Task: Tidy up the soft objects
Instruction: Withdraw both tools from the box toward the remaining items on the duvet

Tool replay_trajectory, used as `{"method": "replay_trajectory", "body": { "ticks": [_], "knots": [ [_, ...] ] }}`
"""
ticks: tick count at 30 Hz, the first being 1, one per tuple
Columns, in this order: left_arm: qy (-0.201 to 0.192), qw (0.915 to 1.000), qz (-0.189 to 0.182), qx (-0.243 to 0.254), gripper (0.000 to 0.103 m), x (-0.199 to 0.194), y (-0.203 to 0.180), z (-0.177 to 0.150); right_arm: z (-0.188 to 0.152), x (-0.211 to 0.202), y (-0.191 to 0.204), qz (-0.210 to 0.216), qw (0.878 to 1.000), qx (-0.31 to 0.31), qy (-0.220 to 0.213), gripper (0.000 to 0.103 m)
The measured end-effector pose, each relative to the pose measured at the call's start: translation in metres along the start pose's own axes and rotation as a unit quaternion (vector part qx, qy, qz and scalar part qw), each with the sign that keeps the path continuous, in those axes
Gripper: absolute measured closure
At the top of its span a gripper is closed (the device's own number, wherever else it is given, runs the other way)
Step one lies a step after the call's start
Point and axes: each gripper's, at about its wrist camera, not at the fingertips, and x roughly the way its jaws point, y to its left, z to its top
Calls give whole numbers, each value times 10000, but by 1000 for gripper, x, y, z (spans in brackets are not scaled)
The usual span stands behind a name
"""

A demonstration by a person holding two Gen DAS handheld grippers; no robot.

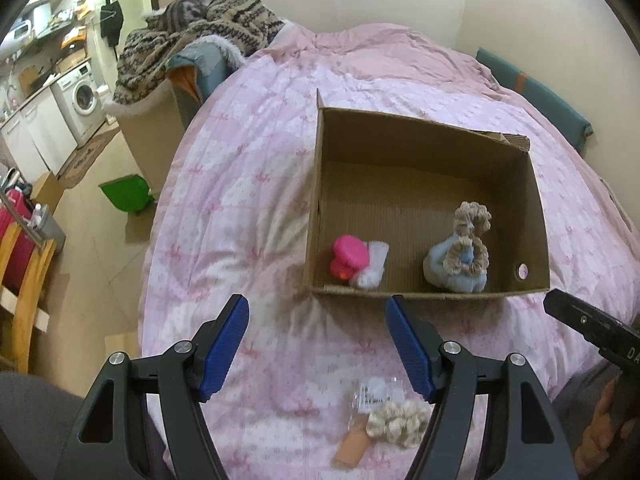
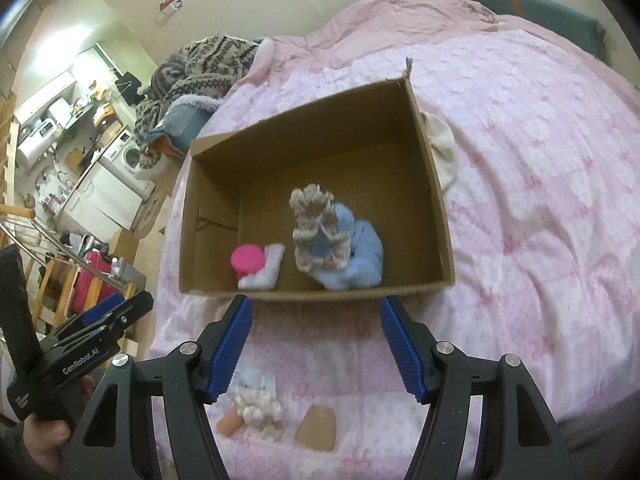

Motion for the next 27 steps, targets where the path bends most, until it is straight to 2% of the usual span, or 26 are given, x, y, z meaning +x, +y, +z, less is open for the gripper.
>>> {"method": "replay_trajectory", "body": {
  "ticks": [7, 14, 21, 27],
  "knots": [
    [158, 9998, 0, -147, 34, -7, 10, -20, -21, -6, 1, -18, 9998, 48, 181, 33],
    [356, 9990, 152, -240, 34, 4, 18, -31, -31, -1, 1, -144, 9992, -67, 365, 33],
    [590, 9969, 245, -462, 34, 18, 29, -35, -38, 18, -5, -244, 9969, 53, 743, 33],
    [661, 9959, 281, -553, 34, 23, 31, -35, -48, 43, -17, -337, 9898, 272, 1360, 33]
  ]
}}
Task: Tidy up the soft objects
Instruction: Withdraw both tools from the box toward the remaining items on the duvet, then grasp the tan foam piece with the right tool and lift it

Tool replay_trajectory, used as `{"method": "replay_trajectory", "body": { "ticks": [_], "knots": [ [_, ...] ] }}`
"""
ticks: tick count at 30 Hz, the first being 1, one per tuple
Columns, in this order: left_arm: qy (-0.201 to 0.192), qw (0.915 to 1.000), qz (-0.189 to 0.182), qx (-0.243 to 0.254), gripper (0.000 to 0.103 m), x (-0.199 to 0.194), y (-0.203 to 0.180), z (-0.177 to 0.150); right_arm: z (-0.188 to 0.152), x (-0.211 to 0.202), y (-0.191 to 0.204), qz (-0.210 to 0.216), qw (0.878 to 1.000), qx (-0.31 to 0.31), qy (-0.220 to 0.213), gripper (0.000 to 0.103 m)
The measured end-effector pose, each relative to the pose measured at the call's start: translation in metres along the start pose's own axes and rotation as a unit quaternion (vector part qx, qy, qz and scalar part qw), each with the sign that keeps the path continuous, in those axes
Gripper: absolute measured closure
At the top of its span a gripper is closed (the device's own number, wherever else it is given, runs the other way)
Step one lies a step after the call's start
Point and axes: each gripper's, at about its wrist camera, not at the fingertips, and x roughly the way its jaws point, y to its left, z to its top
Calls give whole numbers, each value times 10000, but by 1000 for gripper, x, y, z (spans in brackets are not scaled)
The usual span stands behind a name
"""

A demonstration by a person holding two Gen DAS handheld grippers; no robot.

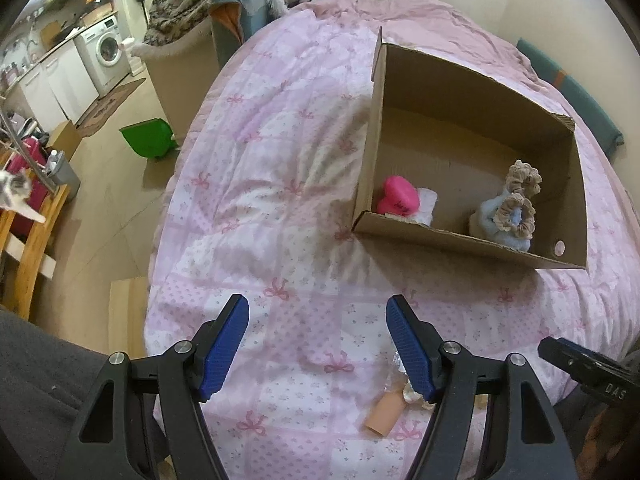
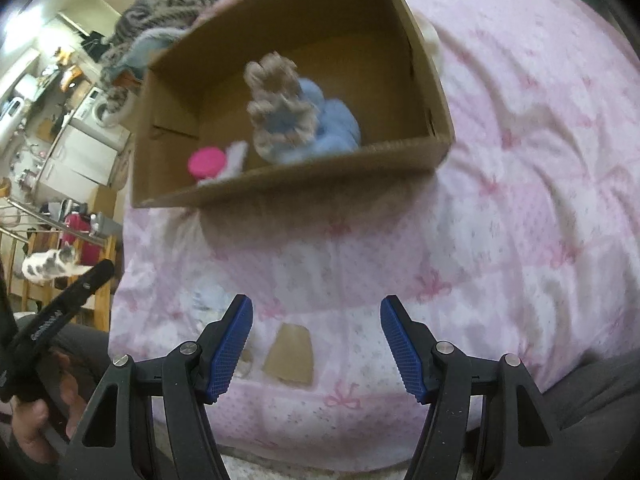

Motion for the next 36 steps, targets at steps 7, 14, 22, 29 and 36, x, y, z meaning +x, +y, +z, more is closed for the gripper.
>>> {"method": "replay_trajectory", "body": {
  "ticks": [7, 14, 22, 29, 36],
  "knots": [
    [67, 9999, -76, -64, 34, 4, 0, 0, -4, 17, -1, 369, 9981, 161, 464, 33],
    [203, 9998, -42, -13, 34, 10, -2, -2, -12, 48, 20, 141, 9935, -292, 1090, 51],
    [743, 9966, 1, 345, 34, 30, -12, -16, -20, 61, 34, -79, 9890, -782, 1249, 85],
    [1112, 9891, -232, 941, 35, 38, -34, -34, -11, 35, 36, 212, 9956, -673, 620, 91],
    [1726, 9772, -529, 1121, 42, 52, -42, -49, 1, 16, 25, 388, 9981, -382, 300, 92]
  ]
}}
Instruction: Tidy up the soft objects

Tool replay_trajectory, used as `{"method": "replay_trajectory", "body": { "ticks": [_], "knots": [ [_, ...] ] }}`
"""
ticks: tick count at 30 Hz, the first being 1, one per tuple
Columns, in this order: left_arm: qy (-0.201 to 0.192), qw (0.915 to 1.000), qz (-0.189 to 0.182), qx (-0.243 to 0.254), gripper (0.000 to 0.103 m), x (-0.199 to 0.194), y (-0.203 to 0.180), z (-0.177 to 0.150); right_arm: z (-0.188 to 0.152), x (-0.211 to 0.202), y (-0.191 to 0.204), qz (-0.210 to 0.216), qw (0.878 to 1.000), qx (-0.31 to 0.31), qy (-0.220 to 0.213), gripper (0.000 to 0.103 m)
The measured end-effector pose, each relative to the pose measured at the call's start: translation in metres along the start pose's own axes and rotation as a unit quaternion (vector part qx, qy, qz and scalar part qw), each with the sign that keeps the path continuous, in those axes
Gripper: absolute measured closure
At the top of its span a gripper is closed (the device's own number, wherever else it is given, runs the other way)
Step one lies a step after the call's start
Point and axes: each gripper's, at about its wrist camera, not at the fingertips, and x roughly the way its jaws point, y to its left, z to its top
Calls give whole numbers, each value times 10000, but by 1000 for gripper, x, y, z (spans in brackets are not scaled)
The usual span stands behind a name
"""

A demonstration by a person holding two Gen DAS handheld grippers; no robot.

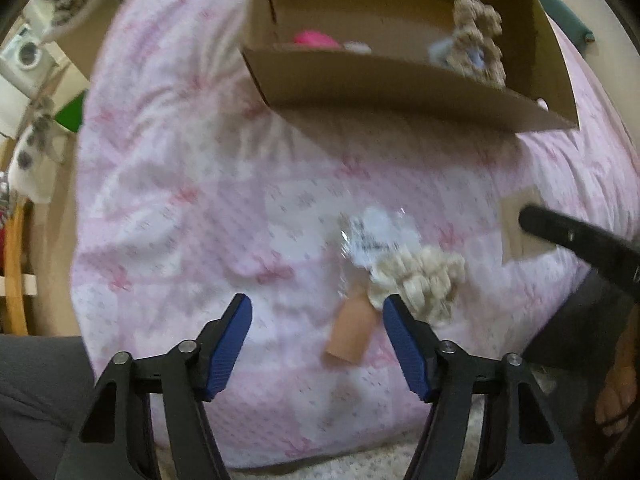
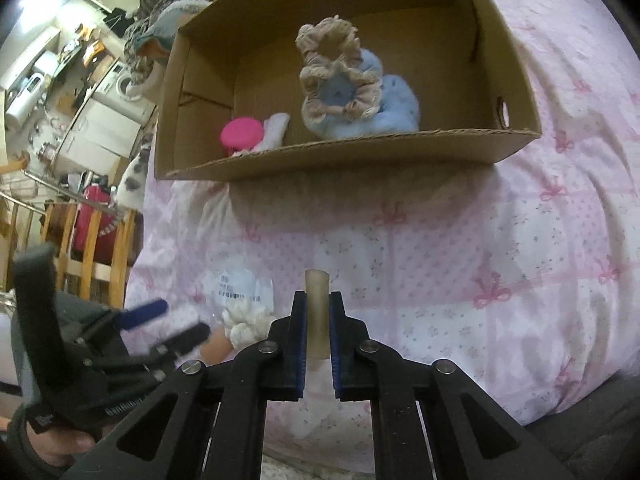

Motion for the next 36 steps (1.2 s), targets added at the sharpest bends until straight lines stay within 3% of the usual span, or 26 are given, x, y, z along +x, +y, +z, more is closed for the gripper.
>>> {"method": "replay_trajectory", "body": {
  "ticks": [2, 8, 11, 12, 15, 19, 25, 30, 36],
  "knots": [
    [145, 9998, -87, 44, 45, 5, -3, -2, 2, -3, -3, 20, 10000, 32, -13, 92],
    [531, 9974, -273, 402, 75, 23, -21, -6, 1, -3, -3, 53, 10000, 52, -33, 92],
    [525, 9970, -162, 538, 79, 26, -27, -7, 1, -2, -4, 33, 10000, 91, -21, 92],
    [519, 9969, -138, 567, 89, 27, -29, -8, 0, -5, -5, 25, 9999, 99, -24, 92],
    [480, 9976, -255, 420, 97, 23, -23, -8, 0, -7, -7, 13, 9999, 117, -48, 92],
    [444, 9982, -392, 64, 98, 13, -6, -10, 0, -10, -9, 41, 9998, 193, -71, 92],
    [113, 9987, -178, -456, 98, -4, 16, -13, 1, -13, -13, 82, 9994, 301, -129, 92],
    [-566, 9956, 230, -709, 98, -30, 25, -12, 0, -14, -13, 93, 9993, 307, -173, 92],
    [-928, 9909, 355, -905, 98, -39, 39, 3, 0, -15, -10, 73, 9995, 227, -207, 92]
  ]
}}
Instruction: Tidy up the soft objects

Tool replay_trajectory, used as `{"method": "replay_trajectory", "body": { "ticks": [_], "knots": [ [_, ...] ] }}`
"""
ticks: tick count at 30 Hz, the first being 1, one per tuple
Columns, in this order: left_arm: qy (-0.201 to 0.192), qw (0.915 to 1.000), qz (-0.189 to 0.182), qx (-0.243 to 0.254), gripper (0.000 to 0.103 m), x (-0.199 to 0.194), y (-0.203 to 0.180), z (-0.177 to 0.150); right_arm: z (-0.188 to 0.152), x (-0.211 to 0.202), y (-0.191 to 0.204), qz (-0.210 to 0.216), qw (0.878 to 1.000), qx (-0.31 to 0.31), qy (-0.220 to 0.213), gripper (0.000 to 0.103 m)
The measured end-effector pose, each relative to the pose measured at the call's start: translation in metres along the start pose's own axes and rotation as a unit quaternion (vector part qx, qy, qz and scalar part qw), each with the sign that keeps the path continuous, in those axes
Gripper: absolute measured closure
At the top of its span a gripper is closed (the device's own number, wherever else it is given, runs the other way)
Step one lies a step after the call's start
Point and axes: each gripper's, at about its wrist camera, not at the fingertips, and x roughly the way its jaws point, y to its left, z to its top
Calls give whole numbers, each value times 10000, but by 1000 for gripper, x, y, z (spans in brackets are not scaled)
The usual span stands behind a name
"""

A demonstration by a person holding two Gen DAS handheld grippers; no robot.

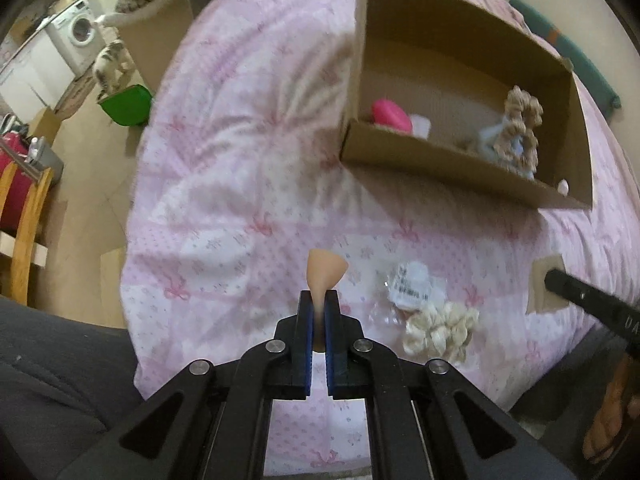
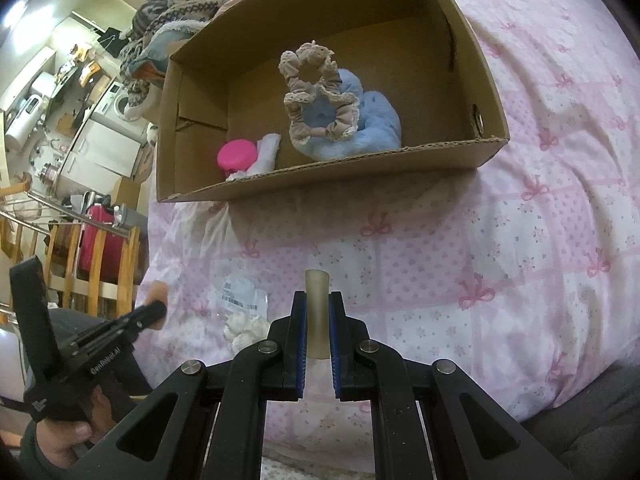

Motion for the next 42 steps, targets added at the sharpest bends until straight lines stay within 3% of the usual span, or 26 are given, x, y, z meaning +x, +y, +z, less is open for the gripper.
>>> {"method": "replay_trajectory", "body": {
  "ticks": [7, 15, 28, 36, 42],
  "knots": [
    [-458, 9987, 51, -223, 98, -21, 7, 10, 1, -12, 8, 126, 9994, -124, -309, 92],
    [-1025, 9947, -76, -87, 98, -57, -3, 29, 11, -50, 23, 470, 9953, -270, -799, 92],
    [-1548, 9875, -203, 233, 98, -87, -24, 89, 65, -100, 21, 595, 9854, -400, -1546, 92],
    [-1621, 9855, -306, 391, 98, -75, -43, 125, 102, -104, -1, 336, 9823, -260, -1822, 92],
    [-1407, 9861, -583, 670, 98, -28, -63, 135, 110, -73, -24, 79, 9854, -63, -1701, 92]
  ]
}}
